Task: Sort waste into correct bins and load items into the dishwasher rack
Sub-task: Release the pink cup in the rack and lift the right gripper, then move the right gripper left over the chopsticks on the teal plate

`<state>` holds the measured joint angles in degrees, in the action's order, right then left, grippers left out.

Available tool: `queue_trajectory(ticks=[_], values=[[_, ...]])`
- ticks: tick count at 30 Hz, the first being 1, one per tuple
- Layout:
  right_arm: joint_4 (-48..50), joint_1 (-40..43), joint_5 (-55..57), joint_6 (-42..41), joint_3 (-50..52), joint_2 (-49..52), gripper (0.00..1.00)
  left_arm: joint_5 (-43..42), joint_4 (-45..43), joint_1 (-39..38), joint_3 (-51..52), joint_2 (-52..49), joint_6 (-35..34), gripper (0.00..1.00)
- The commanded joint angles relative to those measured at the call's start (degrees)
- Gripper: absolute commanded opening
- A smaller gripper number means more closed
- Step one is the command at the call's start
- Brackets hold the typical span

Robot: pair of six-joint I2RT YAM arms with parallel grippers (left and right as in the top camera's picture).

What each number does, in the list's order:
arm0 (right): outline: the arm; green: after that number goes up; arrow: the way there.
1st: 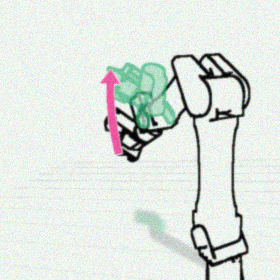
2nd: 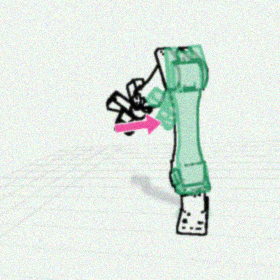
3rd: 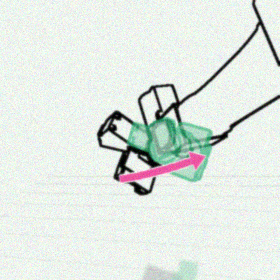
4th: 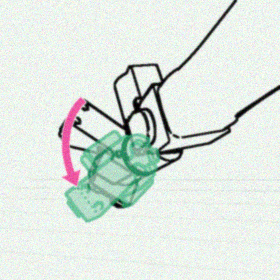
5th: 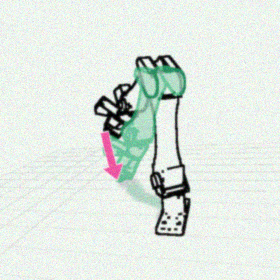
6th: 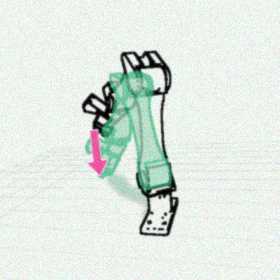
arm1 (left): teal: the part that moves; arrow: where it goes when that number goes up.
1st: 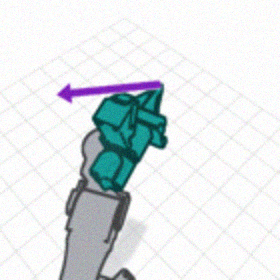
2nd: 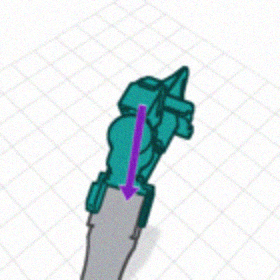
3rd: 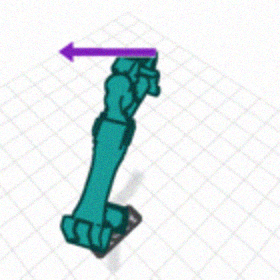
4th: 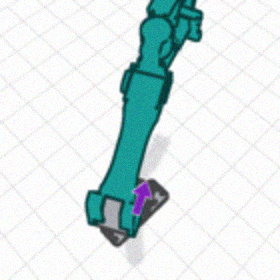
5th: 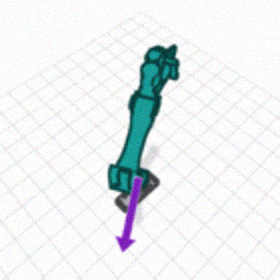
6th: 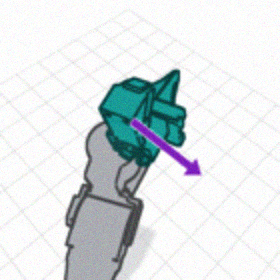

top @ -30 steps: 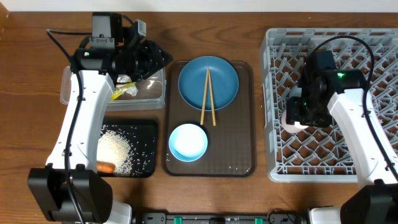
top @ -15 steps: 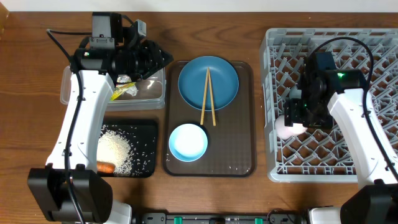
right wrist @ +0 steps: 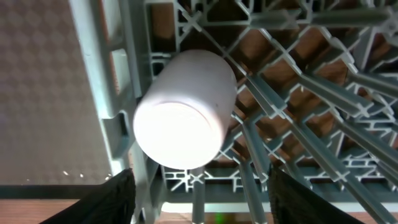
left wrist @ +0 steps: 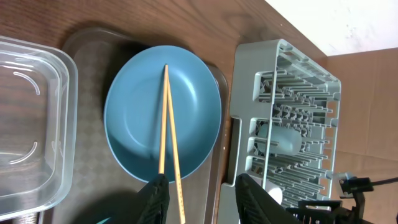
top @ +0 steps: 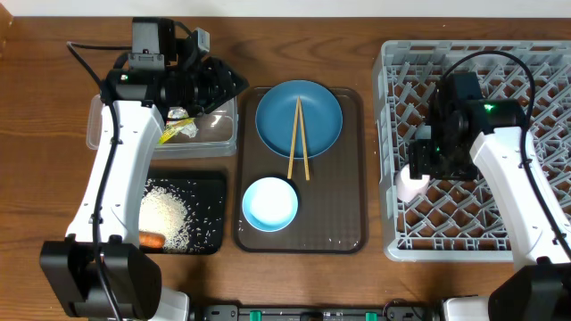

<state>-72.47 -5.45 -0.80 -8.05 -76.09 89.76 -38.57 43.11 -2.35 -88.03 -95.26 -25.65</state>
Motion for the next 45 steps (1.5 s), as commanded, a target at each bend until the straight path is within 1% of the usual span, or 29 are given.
queue_trajectory(ticks=[1,6,8,10,14,16,18,21,23,28,33,36,37,38,41,45], values=[[0.9,0.2,-4.0,1.5,-3.8,0.0,0.64,0.7,0.1,0.2,-0.8,-0.2,0.6,0.38],[5.3,0.0,-12.7,1.4,-7.2,0.0,0.57,0.7,0.2,0.2,-0.8,0.1,0.6,0.38],[7.8,-0.5,-16.4,0.6,-7.3,0.0,0.56,0.7,0.2,0.2,-0.8,0.5,0.6,0.38],[10.5,-1.5,-18.9,-1.5,-7.3,0.0,0.57,2.5,0.2,0.2,-0.8,1.4,0.6,0.38],[15.0,-4.7,-19.4,-4.1,-7.3,0.0,0.57,11.5,0.9,0.2,-0.9,5.6,0.6,0.38],[17.3,-6.7,-19.3,-4.8,-7.3,0.2,0.54,16.9,1.0,0.2,-0.9,8.6,0.7,0.38],[19.0,-8.6,-19.3,-4.8,-7.3,0.3,0.54,21.0,1.0,0.2,-1.0,11.5,2.0,0.38],[20.4,-11.5,-18.8,-4.8,-7.3,1.0,0.54,26.6,1.1,0.2,-1.0,15.8,3.6,0.38],[20.5,-13.1,-18.5,-4.8,-7.3,2.1,0.53,29.2,1.4,0.2,-1.0,18.2,3.8,0.38],[21.0,-16.8,-17.2,-4.8,-7.3,6.1,0.52,28.9,2.8,0.1,-1.0,20.6,4.7,0.38],[23.7,-19.8,-18.1,-4.5,-7.3,9.6,0.54,28.8,8.9,0.0,-1.0,19.6,4.7,0.38],[23.8,-22.1,-18.1,-4.0,-7.3,10.8,0.54,28.8,11.7,0.0,-1.0,19.0,6.3,0.38],[23.8,-22.8,-18.1,-3.8,-7.3,11.0,0.54,28.8,12.3,0.0,-1.0,18.9,6.8,0.38],[23.8,-23.6,-18.1,-3.7,-7.3,11.2,0.54,29.0,12.7,0.0,-1.0,18.7,6.8,0.42],[24.0,-25.9,-17.7,-3.7,-7.3,11.2,0.55,30.6,13.3,0.0,-1.0,17.8,7.1,0.43],[23.8,-28.4,-11.6,-3.7,-7.3,11.2,0.55,31.1,13.5,0.0,-1.0,16.2,7.2,0.43]])
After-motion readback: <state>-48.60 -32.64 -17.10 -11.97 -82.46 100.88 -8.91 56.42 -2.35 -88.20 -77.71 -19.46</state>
